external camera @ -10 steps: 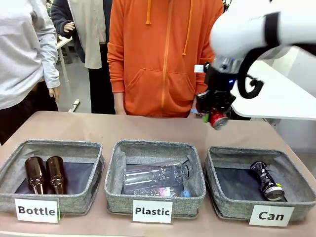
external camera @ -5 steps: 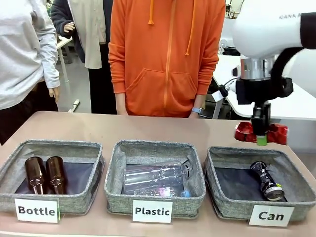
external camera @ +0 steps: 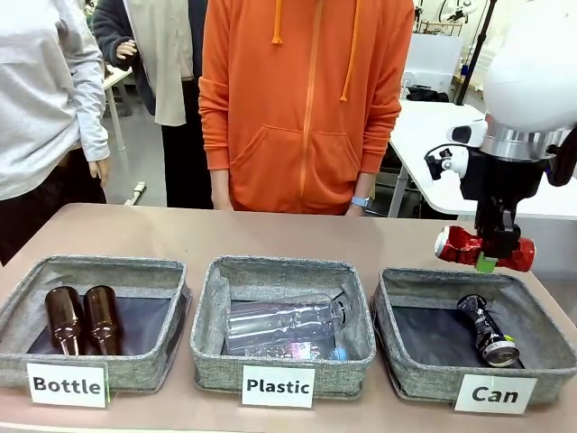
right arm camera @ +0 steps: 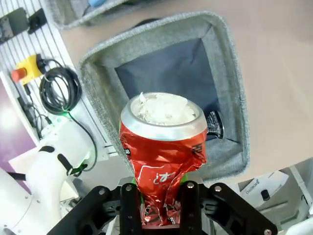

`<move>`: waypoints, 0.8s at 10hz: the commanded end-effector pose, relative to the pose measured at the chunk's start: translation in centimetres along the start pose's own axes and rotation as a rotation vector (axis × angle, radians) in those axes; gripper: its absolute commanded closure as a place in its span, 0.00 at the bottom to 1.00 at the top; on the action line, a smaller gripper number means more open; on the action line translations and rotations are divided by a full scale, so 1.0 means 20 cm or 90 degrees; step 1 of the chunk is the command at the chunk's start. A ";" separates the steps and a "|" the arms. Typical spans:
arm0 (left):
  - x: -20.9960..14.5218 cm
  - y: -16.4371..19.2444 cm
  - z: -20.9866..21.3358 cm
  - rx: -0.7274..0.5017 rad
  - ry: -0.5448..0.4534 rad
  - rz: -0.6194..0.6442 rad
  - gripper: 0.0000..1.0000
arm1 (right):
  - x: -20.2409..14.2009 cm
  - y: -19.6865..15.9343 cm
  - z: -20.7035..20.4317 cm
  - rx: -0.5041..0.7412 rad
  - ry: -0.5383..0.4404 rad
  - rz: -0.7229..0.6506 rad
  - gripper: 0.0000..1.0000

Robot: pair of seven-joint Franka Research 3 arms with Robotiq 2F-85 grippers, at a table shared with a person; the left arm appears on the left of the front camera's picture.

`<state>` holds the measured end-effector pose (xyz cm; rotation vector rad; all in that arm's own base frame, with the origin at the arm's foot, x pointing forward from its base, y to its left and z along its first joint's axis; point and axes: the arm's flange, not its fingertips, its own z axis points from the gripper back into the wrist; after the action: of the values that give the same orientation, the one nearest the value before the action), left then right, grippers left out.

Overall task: Sort the can waste into the basket.
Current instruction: Pick up the can waste from the table and place it in the right Fabric basket.

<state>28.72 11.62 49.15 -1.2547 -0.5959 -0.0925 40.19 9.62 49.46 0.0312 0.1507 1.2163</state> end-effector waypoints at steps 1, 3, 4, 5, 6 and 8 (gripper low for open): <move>0.00 -0.02 0.00 -0.010 -0.007 0.006 0.00 | 0.00 0.01 -0.02 0.008 -0.030 0.018 1.00; 0.00 -0.02 0.00 -0.010 -0.007 0.006 0.00 | 0.00 0.02 -0.02 -0.001 -0.037 0.019 0.54; 0.00 -0.02 0.00 -0.010 -0.007 0.006 0.00 | 0.00 0.01 -0.02 0.002 -0.041 0.017 0.15; 0.00 -0.02 0.00 -0.010 -0.007 0.006 0.00 | 0.00 0.01 -0.03 0.000 -0.037 0.020 0.15; 0.00 -0.02 0.00 -0.010 -0.007 0.006 0.00 | 0.00 0.02 -0.03 -0.004 -0.034 0.016 0.00; 0.00 -0.02 0.00 -0.010 -0.007 0.006 0.00 | -0.01 0.02 -0.03 -0.004 -0.032 0.012 0.00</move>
<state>28.72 11.63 49.15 -1.2547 -0.5959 -0.0925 40.10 10.00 49.39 0.0533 0.1340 1.2170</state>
